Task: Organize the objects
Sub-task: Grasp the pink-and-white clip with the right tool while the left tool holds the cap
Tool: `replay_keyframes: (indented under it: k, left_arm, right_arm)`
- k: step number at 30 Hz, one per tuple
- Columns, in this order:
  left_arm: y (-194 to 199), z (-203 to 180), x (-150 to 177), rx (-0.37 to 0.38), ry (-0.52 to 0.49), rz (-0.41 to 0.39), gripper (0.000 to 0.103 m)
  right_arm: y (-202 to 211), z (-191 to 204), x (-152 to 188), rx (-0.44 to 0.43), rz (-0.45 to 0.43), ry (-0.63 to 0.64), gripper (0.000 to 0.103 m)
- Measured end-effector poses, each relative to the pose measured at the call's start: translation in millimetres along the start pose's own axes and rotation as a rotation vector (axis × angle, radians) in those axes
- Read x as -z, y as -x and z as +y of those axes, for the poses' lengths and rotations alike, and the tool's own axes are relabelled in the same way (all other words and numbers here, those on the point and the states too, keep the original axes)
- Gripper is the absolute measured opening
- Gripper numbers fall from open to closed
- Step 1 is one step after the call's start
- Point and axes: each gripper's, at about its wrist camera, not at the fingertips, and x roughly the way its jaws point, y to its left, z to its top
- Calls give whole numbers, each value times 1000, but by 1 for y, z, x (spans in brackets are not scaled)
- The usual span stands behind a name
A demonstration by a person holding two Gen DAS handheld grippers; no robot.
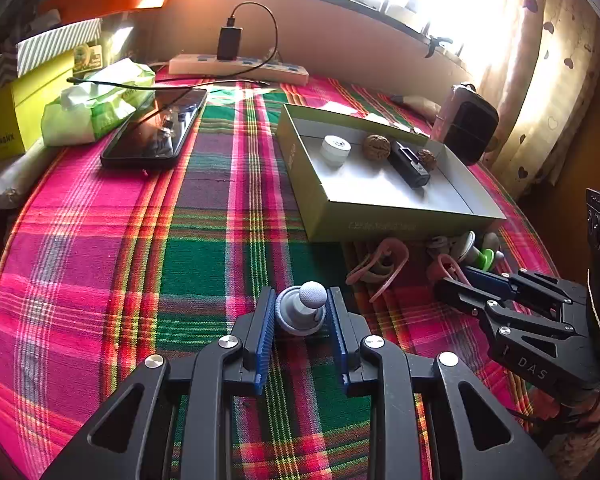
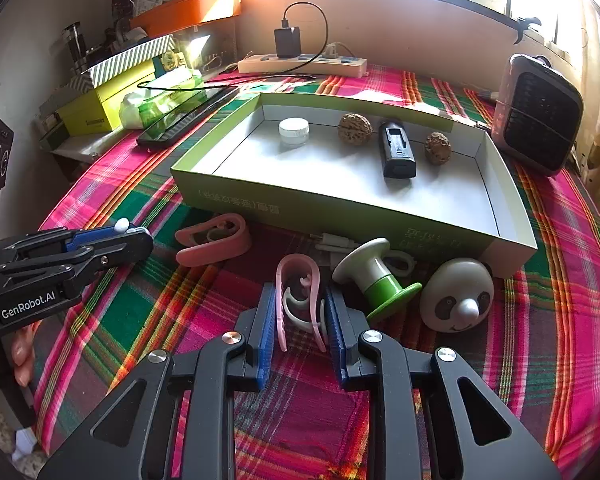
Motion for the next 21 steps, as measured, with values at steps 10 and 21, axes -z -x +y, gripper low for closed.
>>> replay_keyframes:
  k: [10,21]
  left_arm:
    - [0,0,0,0,-1,0,23]
    - [0,-1,0,-1,-1,0,23]
  right_arm:
    - [0,1,0,3,0,2,25]
    - [0,1,1,3,0,2,25]
